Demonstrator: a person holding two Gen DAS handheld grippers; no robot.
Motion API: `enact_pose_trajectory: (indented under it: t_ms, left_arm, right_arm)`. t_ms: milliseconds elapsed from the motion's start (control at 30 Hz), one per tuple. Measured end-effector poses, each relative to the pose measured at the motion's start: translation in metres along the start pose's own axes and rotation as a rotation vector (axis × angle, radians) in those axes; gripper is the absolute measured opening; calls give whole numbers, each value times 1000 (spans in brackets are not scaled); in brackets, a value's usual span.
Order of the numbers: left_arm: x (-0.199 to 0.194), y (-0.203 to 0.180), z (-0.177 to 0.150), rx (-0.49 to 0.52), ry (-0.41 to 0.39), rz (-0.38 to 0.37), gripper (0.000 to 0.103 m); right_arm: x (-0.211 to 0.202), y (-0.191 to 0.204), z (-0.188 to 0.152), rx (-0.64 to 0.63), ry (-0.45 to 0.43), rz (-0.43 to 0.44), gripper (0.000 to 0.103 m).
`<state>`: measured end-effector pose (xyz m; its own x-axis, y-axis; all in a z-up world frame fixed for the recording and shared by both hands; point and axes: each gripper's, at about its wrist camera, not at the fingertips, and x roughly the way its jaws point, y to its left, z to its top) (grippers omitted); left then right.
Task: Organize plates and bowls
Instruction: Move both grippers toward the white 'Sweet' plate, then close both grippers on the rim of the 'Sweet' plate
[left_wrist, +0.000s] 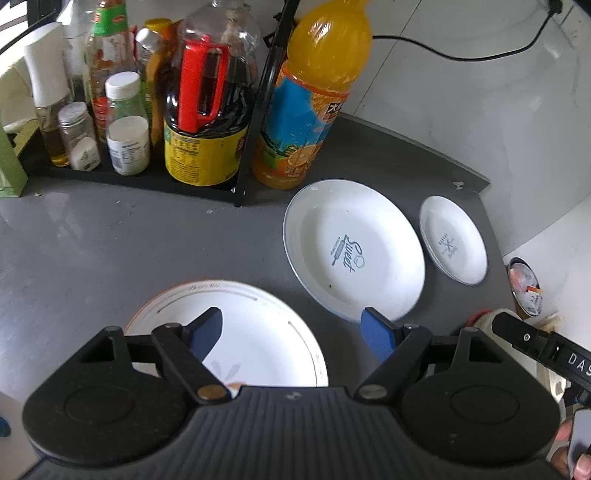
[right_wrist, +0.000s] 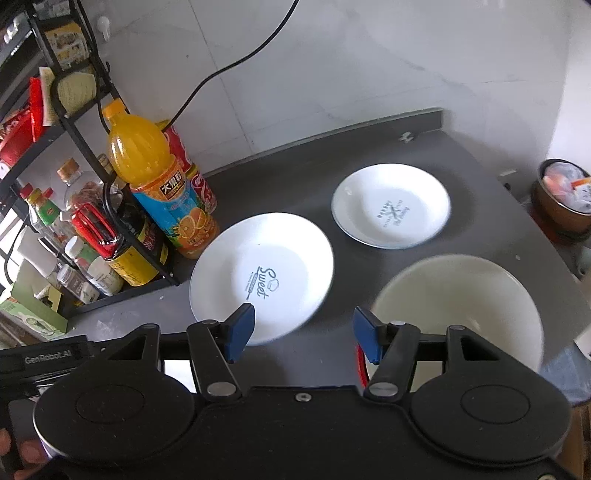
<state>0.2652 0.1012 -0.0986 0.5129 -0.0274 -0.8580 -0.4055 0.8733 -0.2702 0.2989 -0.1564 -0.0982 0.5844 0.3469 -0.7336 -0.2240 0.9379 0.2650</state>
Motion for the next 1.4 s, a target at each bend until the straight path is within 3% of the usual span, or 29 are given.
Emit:
enact_pose_trajectory:
  t_ms: [333,667,1167,1300,1333,1400]
  left_arm:
    - [68,-8,37,-65,44,56,81]
    - [129,-8,52,-160,95,113,77]
    - [170,1,56,-333,136,118,52]
    - [171,6,57,-378,144,106,35]
    - [171,8,57,-386,148,99,28]
    - [172,8,55,-395,155,93,23]
  right_arm:
    - [81,-7,46,-72,134,51,64]
    - [152,-22,79,-81,250,42,64]
    - [219,-28,90,-112,416,42,64]
    - [226,-22,92,-153,421,51,63]
    - [229,-21,93,-156,428,49,62]
    - [234,-21,92,-156,450,49,49]
